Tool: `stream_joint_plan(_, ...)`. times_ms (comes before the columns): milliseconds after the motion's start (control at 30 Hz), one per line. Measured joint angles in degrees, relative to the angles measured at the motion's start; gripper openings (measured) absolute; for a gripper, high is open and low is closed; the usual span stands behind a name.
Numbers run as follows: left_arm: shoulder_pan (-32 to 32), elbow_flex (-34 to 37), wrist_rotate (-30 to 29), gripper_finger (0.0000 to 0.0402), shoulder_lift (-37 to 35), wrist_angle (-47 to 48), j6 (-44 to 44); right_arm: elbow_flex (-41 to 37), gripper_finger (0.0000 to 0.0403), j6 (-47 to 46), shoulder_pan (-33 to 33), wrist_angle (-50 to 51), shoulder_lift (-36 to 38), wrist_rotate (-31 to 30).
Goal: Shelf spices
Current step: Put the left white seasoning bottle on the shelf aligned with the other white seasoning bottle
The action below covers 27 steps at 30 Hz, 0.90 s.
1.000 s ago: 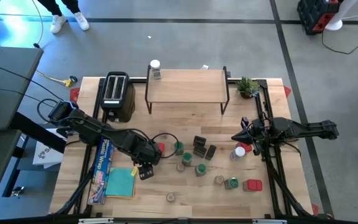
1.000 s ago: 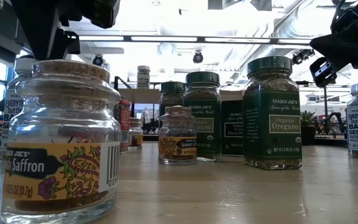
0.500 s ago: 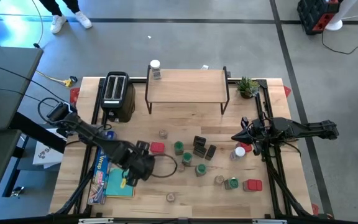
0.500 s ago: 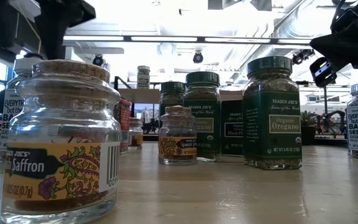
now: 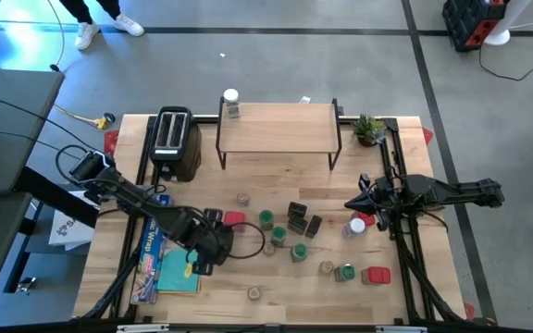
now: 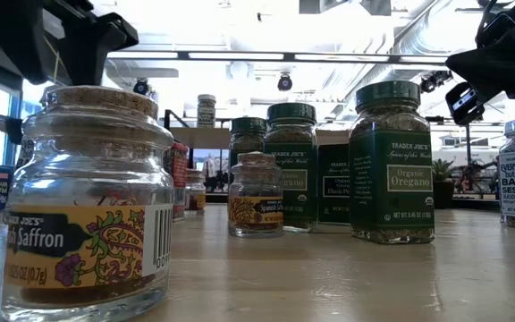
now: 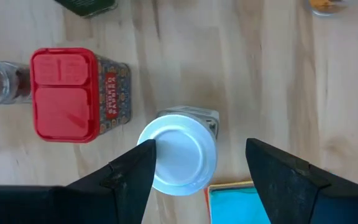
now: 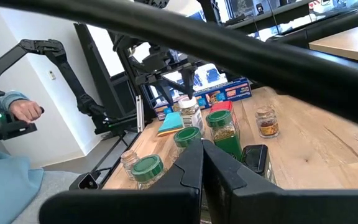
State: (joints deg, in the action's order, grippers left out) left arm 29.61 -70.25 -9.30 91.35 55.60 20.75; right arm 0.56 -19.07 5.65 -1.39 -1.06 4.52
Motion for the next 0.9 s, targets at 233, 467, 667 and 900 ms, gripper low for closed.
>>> stream_joint_plan(233, 0.1, -2.7, 0.2, 0.0246, 0.2, 0.2, 0.4, 0.0, 0.0000, 0.0, 0.0, 0.0, 0.0, 0.0)
stream_joint_plan(467, 0.9, -3.8, -1.8, 0.0246, 0.2, 1.7, -1.6, 0.0, 0.0000, 0.0, 0.0, 0.0, 0.0, 0.0)
stream_joint_plan(667, 0.7, -3.6, -0.6, 0.0246, 0.2, 2.4, -10.2, 0.0, 0.0000, 0.0, 0.0, 0.0, 0.0, 0.0)
stream_joint_plan(900, -0.9, -3.6, 0.3, 0.0246, 1.4, 3.1, -16.9, 0.0, 0.0000, 0.0, 0.0, 0.0, 0.0, 0.0)
